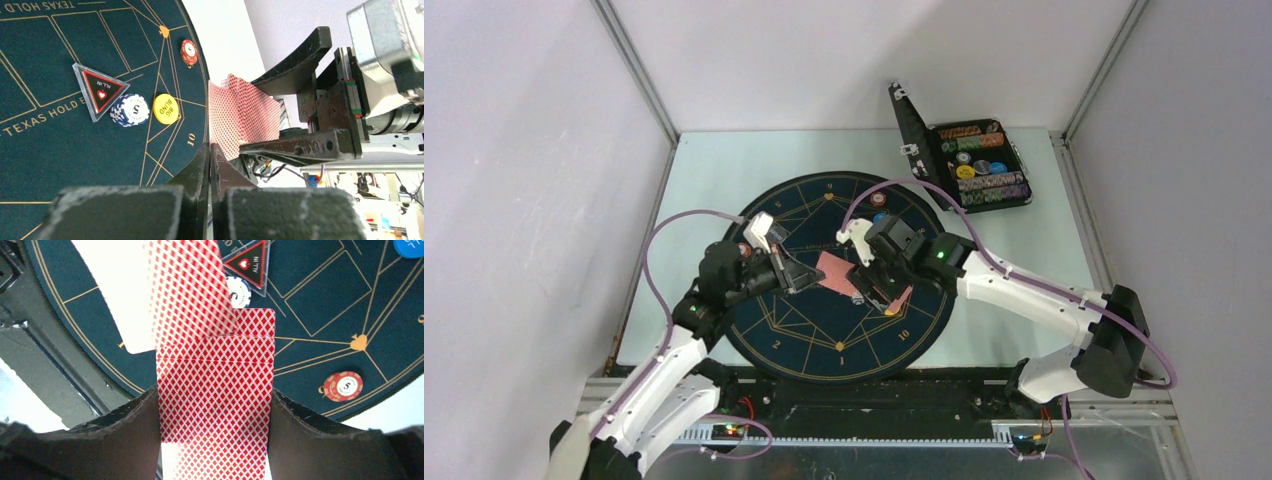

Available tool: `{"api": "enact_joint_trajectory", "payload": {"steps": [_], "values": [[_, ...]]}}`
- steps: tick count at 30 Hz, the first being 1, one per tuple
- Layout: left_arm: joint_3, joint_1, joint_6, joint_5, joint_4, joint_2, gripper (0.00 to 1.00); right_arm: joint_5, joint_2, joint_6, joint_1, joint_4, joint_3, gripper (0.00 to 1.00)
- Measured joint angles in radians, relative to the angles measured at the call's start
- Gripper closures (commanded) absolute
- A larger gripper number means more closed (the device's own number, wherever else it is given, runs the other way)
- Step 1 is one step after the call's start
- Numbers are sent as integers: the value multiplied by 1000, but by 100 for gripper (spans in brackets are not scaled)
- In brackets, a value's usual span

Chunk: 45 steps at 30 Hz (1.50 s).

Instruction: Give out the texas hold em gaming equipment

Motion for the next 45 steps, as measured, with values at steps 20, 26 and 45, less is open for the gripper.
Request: {"api": "enact_joint_trajectory", "payload": {"steps": [20, 26, 45], "values": [[-103, 192, -156, 4, 97, -36, 100, 208, 0, 85, -56, -1, 0, 100], [-104, 198, -156, 17, 116, 15, 100, 235, 0, 108, -82, -12, 0, 100], [-91, -332, -114, -13, 288, 382, 100, 257, -25, 156, -133, -25, -26, 100]]}}
